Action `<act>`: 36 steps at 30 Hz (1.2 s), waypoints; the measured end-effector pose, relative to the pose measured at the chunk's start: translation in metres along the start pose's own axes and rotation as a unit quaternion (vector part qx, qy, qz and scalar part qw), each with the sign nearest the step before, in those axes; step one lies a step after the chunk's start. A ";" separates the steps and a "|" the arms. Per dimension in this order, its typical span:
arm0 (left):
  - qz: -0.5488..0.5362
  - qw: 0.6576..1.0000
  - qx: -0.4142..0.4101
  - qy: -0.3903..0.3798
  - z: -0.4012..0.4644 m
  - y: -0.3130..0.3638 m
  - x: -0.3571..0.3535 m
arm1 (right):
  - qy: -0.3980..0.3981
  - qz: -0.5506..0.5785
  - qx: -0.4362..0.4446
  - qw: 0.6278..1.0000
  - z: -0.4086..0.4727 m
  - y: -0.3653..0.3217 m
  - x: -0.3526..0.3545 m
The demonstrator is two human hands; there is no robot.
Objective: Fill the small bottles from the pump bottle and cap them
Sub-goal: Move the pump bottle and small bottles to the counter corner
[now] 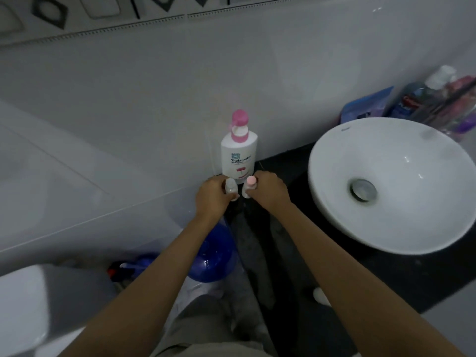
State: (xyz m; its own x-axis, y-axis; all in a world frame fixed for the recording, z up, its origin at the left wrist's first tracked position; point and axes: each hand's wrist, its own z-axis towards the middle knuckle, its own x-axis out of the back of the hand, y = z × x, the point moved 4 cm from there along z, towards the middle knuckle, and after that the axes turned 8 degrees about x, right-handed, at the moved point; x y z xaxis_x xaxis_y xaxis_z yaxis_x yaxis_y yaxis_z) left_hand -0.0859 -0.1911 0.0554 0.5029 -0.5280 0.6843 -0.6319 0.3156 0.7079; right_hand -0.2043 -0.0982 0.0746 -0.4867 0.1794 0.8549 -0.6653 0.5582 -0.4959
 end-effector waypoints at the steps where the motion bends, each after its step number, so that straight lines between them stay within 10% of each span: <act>1: 0.005 1.000 0.007 0.002 0.001 -0.001 -0.002 | -0.002 0.000 -0.002 1.000 0.002 0.001 -0.003; 31: -0.016 0.999 0.036 -0.019 -0.006 -0.022 -0.016 | -0.023 0.061 -0.038 0.997 -0.030 0.017 0.008; 36: 0.054 0.988 -0.131 0.058 -0.055 -0.037 -0.012 | 0.103 0.147 -0.043 0.983 -0.114 0.026 0.058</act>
State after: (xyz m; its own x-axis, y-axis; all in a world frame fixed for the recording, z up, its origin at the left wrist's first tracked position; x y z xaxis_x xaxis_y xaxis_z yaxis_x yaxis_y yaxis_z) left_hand -0.0363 -0.1534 0.0310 0.5147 -0.3919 0.7626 -0.5190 0.5655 0.6410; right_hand -0.1851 0.0189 0.1285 -0.5195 0.4990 0.6937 -0.4588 0.5220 -0.7191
